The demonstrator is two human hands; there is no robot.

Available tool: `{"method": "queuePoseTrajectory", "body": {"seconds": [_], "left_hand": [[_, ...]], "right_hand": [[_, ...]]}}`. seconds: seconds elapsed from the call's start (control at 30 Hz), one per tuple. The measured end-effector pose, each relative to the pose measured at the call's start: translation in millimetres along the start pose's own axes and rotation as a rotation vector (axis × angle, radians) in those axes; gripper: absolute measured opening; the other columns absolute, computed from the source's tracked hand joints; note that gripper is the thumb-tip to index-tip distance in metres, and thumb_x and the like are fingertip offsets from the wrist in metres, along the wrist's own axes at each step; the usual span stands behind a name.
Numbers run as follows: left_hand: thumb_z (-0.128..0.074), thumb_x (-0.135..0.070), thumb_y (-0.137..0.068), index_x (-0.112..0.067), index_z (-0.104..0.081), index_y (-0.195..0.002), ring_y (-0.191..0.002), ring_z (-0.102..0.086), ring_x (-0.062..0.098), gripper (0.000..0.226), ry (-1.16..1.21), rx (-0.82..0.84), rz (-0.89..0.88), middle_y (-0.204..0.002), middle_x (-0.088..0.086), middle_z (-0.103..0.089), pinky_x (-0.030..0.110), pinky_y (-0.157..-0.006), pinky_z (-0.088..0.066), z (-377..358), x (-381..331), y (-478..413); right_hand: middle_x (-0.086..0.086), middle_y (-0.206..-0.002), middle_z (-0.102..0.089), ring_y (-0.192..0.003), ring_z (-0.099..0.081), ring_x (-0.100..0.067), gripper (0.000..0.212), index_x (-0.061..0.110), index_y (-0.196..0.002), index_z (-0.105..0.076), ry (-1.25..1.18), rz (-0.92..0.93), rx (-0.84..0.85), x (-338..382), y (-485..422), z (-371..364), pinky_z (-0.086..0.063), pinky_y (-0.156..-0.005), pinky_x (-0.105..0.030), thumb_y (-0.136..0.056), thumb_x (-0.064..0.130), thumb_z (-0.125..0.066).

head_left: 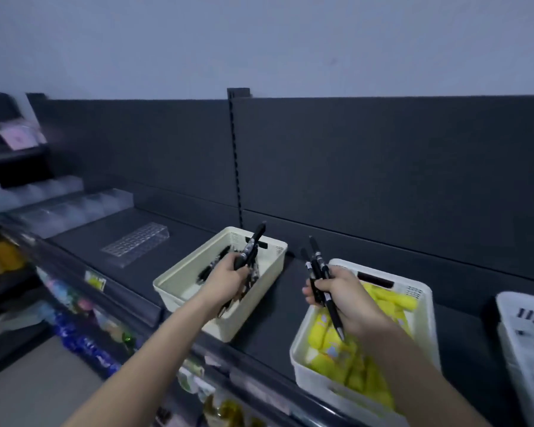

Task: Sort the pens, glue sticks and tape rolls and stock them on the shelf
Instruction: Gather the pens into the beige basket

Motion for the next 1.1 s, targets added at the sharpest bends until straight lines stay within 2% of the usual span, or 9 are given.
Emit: {"method": "queuePoseTrajectory", "body": {"seconds": [0.13,0.2,0.27,0.37,0.43,0.57,0.67,0.9,1.1], "left_hand": [[-0.039,0.003,-0.094,-0.010,-0.048,-0.104,-0.051,-0.039,0.012,0.018,-0.067,-0.047,-0.012,-0.065,0.002,-0.044,0.021,-0.044,-0.033,66,14,-41],[-0.039,0.001,-0.095,-0.010,-0.050,-0.113,-0.059,-0.044,0.015,0.024,-0.135,-0.037,-0.025,-0.074,0.004,-0.051,0.025,-0.052,-0.035,82,23,-61],[-0.041,-0.003,-0.095,-0.010,-0.047,-0.127,-0.085,-0.056,0.024,0.034,-0.275,-0.018,-0.027,-0.102,0.012,-0.061,0.029,-0.068,-0.041,87,35,-79],[-0.043,-0.007,-0.094,-0.009,-0.045,-0.131,-0.115,-0.053,0.029,0.037,-0.481,0.056,-0.028,-0.124,0.013,-0.058,0.027,-0.082,-0.039,81,54,-103],[-0.043,-0.009,-0.092,-0.007,-0.048,-0.126,-0.115,-0.054,0.031,0.034,-0.564,0.095,-0.036,-0.122,0.016,-0.059,0.029,-0.085,-0.043,74,62,-114],[-0.041,-0.007,-0.090,-0.006,-0.038,-0.131,-0.117,-0.049,0.034,0.041,-0.759,0.182,0.036,-0.127,0.021,-0.047,0.033,-0.093,-0.041,66,83,-124],[-0.046,-0.017,-0.093,-0.010,-0.028,-0.139,-0.126,-0.040,0.035,0.050,-0.837,0.254,0.093,-0.133,0.021,-0.039,0.036,-0.104,-0.036,62,95,-122],[-0.042,-0.015,-0.096,-0.009,-0.037,-0.138,-0.129,-0.036,0.027,0.043,-0.740,0.193,-0.114,-0.137,0.013,-0.036,0.027,-0.107,-0.028,57,66,-112],[-0.044,-0.019,-0.096,-0.013,-0.036,-0.140,-0.132,-0.034,0.026,0.045,-0.733,0.256,-0.255,-0.138,0.010,-0.038,0.031,-0.110,-0.027,28,46,-102]], "right_hand": [[-0.013,-0.078,-0.052,-0.064,-0.055,-0.020,0.027,0.005,-0.084,-0.051,-0.020,-0.076,0.003,-15,-48,-73,-0.051,-0.046,-0.019,-0.090,-0.015,-0.033],[-0.015,-0.089,-0.054,-0.067,-0.057,-0.019,0.031,0.001,-0.106,-0.053,-0.008,-0.120,-0.025,-25,-70,-96,-0.053,-0.049,-0.021,-0.090,-0.015,-0.032],[-0.016,-0.104,-0.052,-0.069,-0.054,-0.017,0.047,0.003,-0.131,-0.042,0.001,-0.148,-0.064,-34,-90,-110,-0.052,-0.052,-0.023,-0.089,-0.014,-0.031],[-0.014,-0.085,-0.049,-0.062,-0.046,-0.018,0.045,0.007,-0.122,-0.044,0.074,-0.185,-0.120,-48,-115,-126,-0.044,-0.053,-0.031,-0.086,-0.014,-0.027],[-0.011,-0.072,-0.045,-0.060,-0.044,-0.022,0.033,0.006,-0.102,-0.046,0.206,-0.181,-0.144,-52,-125,-134,-0.039,-0.057,-0.033,-0.082,-0.011,-0.027],[-0.012,-0.095,-0.047,-0.073,-0.045,-0.022,0.028,0.009,-0.109,-0.041,0.489,-0.167,-0.156,-51,-135,-137,-0.036,-0.055,-0.028,-0.087,-0.003,-0.029],[-0.012,-0.100,-0.043,-0.072,-0.039,-0.017,0.010,0.006,-0.095,-0.038,0.709,-0.142,-0.079,-50,-135,-139,-0.030,-0.054,-0.027,-0.088,0.000,-0.033],[-0.010,-0.109,-0.046,-0.098,-0.048,-0.023,0.009,0.008,-0.092,-0.052,1.136,0.148,-0.052,-18,-111,-125,-0.032,-0.072,-0.023,-0.092,0.012,-0.043],[-0.008,-0.138,-0.040,-0.130,-0.036,-0.023,0.044,0.006,-0.133,-0.040,1.400,0.223,-0.239,-4,-70,-73,-0.027,-0.107,-0.028,-0.097,0.031,-0.041]]}}
Point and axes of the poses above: each hand's wrist, its own y-axis away from the middle knuckle, its own z-axis out of the back of the hand, x = y × z, the point moved 7 cm from there along -y, towards the middle knuckle
